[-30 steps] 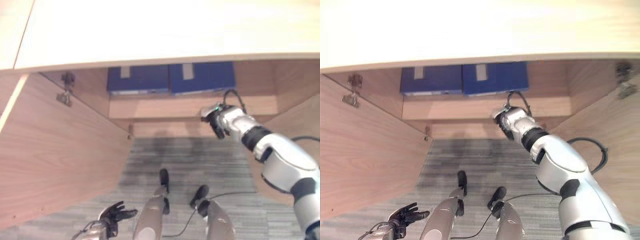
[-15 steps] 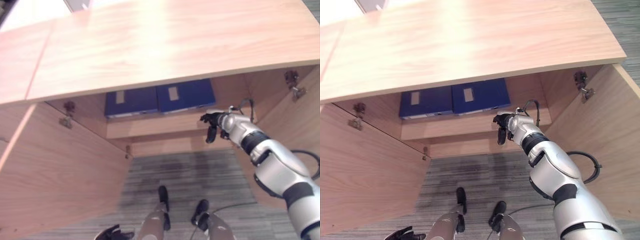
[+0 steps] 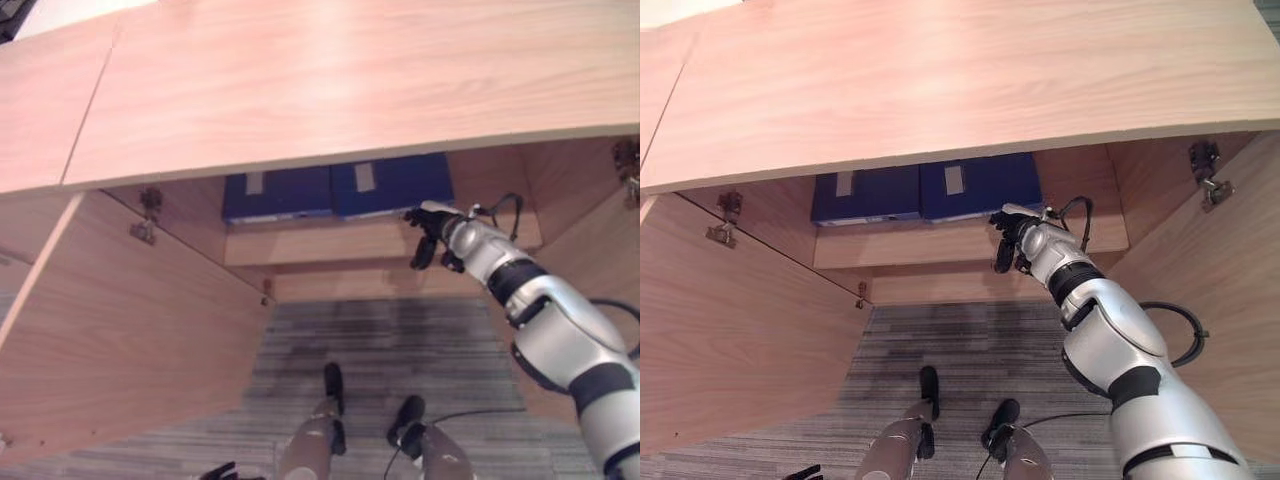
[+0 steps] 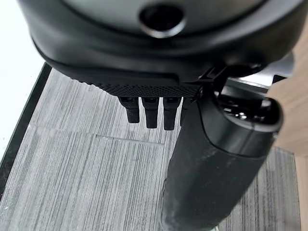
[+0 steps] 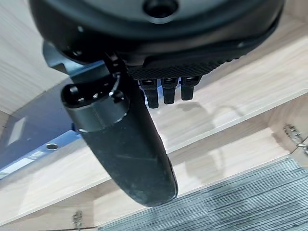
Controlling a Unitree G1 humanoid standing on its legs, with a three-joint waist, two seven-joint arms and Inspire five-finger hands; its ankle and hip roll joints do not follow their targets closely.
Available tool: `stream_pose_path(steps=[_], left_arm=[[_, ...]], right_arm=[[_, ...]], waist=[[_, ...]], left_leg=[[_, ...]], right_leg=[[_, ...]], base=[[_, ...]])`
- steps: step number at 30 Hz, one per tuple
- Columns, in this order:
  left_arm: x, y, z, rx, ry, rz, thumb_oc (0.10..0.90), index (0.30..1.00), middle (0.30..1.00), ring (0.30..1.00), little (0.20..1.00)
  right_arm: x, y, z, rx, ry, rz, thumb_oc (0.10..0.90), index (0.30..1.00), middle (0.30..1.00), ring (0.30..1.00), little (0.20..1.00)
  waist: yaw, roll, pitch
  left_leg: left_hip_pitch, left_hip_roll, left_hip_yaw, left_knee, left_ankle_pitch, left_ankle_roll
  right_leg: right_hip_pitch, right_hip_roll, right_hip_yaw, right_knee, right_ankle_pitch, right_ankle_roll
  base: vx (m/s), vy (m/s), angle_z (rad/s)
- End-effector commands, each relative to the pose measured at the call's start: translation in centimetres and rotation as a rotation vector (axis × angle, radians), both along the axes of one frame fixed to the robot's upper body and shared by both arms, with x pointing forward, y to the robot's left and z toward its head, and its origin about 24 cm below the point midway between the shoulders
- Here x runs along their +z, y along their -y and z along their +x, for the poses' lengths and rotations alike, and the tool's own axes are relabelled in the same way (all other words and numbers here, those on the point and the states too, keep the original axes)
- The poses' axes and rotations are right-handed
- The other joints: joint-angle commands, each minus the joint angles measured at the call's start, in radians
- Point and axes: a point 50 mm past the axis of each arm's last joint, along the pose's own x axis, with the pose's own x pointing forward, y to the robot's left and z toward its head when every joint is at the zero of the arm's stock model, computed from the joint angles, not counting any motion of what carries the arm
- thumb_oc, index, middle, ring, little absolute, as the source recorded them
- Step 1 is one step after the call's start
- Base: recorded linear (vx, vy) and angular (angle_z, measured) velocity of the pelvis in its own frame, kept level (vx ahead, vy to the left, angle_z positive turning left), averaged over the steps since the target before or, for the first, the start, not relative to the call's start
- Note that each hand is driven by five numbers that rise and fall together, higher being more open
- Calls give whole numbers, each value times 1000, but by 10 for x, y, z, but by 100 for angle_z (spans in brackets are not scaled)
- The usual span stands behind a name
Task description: Put the empty folder in the office cabinet
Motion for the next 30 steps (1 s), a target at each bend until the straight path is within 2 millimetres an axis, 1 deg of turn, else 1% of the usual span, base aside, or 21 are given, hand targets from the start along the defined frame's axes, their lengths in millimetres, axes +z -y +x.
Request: stream_pose_path(steps=[1, 7, 10, 14, 15, 16, 19, 20, 26, 30], left_arm=[[10, -26, 7, -13, -11, 112, 800, 900, 900, 900, 900], [10, -24, 12, -21, 6, 117, 800, 900, 900, 900, 900], [13, -24, 24, -22, 39, 124, 800, 900, 900, 900, 900], [15, -25, 32, -19, 58, 137, 800, 900, 900, 900, 900], [15, -25, 32, -19, 58, 137, 800, 900, 900, 900, 900], [16, -25, 38, -16, 71, 143, 800, 900, 900, 900, 900], [17, -24, 41, -15, 76, 146, 800, 900, 900, 900, 900], [18, -26, 43, -18, 78, 155, 800, 900, 900, 900, 900], [20, -26, 50, -16, 93, 164, 800, 900, 900, 900, 900], [22, -26, 57, -11, 105, 173, 800, 900, 900, 900, 900]], right_arm=[[104, -12, 14, 20, 293, -70, 800, 900, 900, 900, 900], [109, -11, 14, 15, 314, -107, 800, 900, 900, 900, 900], [120, -12, 14, 3, 347, -115, 800, 900, 900, 900, 900], [133, -12, 13, -6, 390, -118, 800, 900, 900, 900, 900], [133, -12, 13, -6, 390, -118, 800, 900, 900, 900, 900], [141, -14, 12, -5, 421, -118, 800, 900, 900, 900, 900], [142, -16, 12, -4, 425, -123, 800, 900, 900, 900, 900], [147, -19, 12, 1, 438, -126, 800, 900, 900, 900, 900], [152, -30, 12, 18, 473, -71, 800, 900, 900, 900, 900], [151, -36, 12, 23, 473, -59, 800, 900, 900, 900, 900]], waist=[[27, -62, 103], [35, -64, 131], [43, -64, 160], [49, -63, 191], [49, -63, 191], [54, -66, 211], [58, -68, 218], [63, -73, 225], [75, -88, 255], [86, -98, 268]], left_leg=[[124, -47, 38, -20, -107, -42], [103, -46, 33, -5, -110, -38], [75, -47, 24, 21, -117, -32], [45, -48, 14, 61, -129, -23], [45, -48, 14, 61, -129, -23], [27, -51, 6, 78, -132, -18], [16, -53, 1, 84, -133, -17], [6, -54, -3, 90, -133, -17], [-23, -51, -19, 115, -138, -10], [-40, -48, -32, 121, -135, -9]], right_leg=[[131, 27, 24, -297, 150, 108], [109, 21, 21, -275, 146, 106], [80, 11, 23, -241, 137, 101], [52, -4, 20, -190, 120, 93], [52, -4, 20, -189, 120, 94], [33, -13, 12, -160, 109, 89], [24, -17, 9, -146, 104, 86], [17, -18, 5, -137, 99, 84], [-6, -24, -7, -102, 86, 77], [-19, -26, -21, -90, 80, 74]], base=[[0, 0, 0], [-10, 7, 1], [-45, 28, 5], [-36, 22, 1], [-44, 26, 5], [-34, 29, 7], [-18, 19, 14], [-15, 2, 17], [-13, 4, 10], [1, 0, 1]])
